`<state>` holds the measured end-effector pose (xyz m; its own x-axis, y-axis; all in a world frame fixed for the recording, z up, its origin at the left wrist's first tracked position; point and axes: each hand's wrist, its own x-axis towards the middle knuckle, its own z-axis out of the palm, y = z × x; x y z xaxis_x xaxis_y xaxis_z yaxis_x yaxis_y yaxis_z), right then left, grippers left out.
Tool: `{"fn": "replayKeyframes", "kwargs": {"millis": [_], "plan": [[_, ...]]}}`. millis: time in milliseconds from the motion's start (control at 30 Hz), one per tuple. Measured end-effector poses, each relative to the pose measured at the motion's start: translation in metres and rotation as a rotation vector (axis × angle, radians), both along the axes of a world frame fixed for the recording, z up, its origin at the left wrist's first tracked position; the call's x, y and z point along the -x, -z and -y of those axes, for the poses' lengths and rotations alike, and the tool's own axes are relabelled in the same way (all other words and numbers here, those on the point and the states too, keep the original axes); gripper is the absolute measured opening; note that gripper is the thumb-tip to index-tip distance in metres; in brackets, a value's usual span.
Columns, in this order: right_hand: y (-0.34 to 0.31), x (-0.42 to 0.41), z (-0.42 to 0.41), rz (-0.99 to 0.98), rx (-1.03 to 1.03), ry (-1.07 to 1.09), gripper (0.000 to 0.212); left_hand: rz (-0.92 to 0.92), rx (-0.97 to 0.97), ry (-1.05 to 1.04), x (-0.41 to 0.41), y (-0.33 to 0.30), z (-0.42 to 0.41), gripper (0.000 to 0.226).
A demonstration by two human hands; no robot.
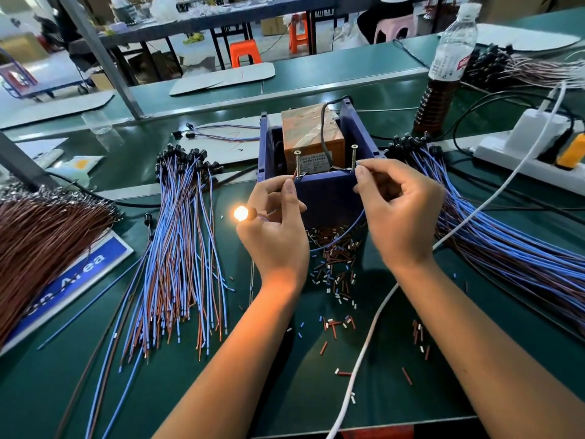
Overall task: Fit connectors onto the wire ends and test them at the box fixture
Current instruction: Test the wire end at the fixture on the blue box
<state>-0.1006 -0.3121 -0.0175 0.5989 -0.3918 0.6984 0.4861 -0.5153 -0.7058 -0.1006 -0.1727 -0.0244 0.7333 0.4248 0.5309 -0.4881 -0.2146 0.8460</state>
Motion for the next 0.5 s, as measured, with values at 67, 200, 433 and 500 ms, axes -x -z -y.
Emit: {"fn": "replayKeyframes", "kwargs": {"millis": [67, 200, 433, 500], "plan": [[0.001, 0.002, 0.003, -0.011, -0.053, -0.01, 0.011, 0.028, 0.032, -0.01, 0.003, -0.002, -0.001, 0.009], [0.001, 0.009, 0.012, 0.001, -0.195, -0.004, 0.005, 0.065, 0.079, 0.077, 0.014, -0.008, 0.009, 0.01], [-0.013, 0.037, 0.076, 0.087, -0.286, 0.162, 0.013, -0.372, -0.253, 0.616, 0.014, -0.056, 0.102, 0.02], [-0.013, 0.052, 0.11, 0.093, -0.36, 0.297, 0.016, -0.544, -0.294, 0.837, 0.012, -0.066, 0.143, 0.02]]}}
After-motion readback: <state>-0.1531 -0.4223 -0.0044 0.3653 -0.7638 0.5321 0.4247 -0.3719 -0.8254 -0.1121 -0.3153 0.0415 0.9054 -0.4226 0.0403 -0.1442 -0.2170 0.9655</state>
